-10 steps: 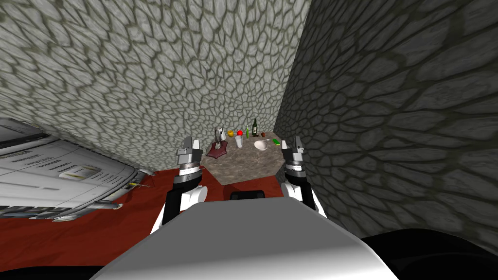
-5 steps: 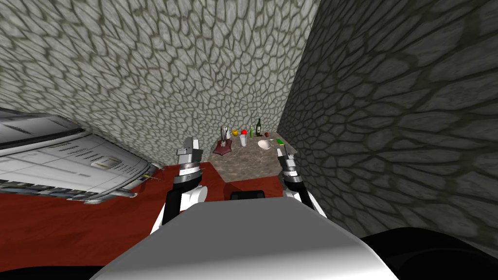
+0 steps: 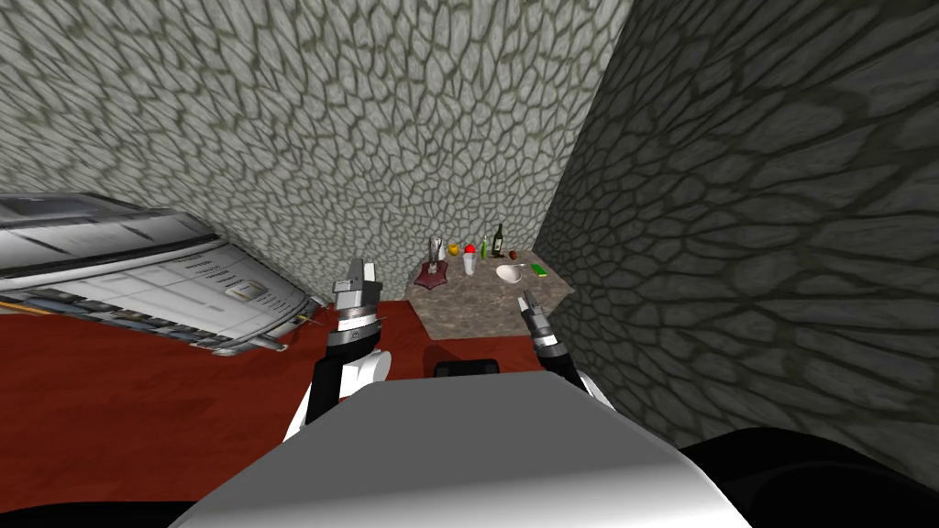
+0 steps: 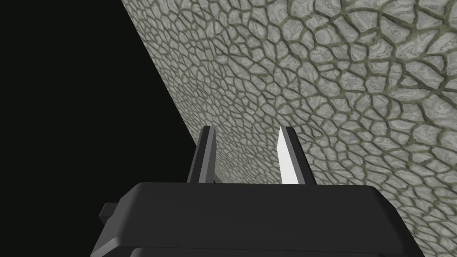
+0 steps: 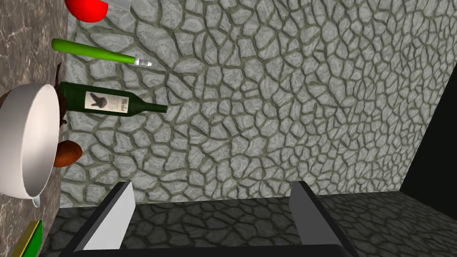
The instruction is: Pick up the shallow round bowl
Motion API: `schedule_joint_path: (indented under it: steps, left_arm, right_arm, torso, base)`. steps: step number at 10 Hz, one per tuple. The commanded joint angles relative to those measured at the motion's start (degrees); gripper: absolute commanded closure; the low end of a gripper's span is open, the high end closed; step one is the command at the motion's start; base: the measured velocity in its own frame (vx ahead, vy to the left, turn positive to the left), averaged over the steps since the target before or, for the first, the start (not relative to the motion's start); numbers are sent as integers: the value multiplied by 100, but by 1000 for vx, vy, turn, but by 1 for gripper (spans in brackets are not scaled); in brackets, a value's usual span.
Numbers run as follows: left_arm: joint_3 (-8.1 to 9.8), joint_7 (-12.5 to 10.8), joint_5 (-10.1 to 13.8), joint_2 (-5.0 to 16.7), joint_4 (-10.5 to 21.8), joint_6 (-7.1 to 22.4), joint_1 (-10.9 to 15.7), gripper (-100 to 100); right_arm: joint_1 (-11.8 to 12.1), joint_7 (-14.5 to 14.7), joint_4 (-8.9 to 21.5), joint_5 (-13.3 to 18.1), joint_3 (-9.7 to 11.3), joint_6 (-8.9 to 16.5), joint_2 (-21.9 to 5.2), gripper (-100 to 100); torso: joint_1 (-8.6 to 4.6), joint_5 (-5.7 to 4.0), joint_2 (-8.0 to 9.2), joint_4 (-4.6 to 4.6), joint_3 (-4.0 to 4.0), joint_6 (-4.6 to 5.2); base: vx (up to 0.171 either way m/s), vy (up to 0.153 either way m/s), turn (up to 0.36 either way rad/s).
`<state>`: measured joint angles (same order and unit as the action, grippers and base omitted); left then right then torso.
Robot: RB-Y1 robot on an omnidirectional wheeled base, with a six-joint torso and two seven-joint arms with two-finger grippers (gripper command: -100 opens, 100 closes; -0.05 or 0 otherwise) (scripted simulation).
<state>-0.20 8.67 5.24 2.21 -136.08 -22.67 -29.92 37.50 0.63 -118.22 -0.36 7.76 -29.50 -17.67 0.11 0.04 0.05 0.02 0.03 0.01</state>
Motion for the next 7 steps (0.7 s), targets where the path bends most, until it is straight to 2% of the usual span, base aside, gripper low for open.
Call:
schedule_joint_path:
  steps: [1,2,4,7]
  left_arm:
    - [0,0,0,0,0,0,0,0]
    - [0,0,0,0,0,0,0,0]
    - [0,0,0,0,0,0,0,0]
    - [0,0,0,0,0,0,0,0]
  right_arm:
    - [133,63,286,60,86,-26,-286,-100]
    - [133,63,333,60,86,-26,-323,-100]
    - [342,194,772,164,252,-78,-757,-100]
    - [440,263,1280,215,342,-104,-1164,-100]
  torso:
    - [0,0,0,0,0,0]
    - [3,0,-2,-1,-2,-2]
    - [7,1,-7,-2,-4,-3]
    - [12,2,-8,-2,-5,-2]
  base:
    - [3,53,179]
    - [9,48,101]
    - [16,86,271]
    - [20,66,137]
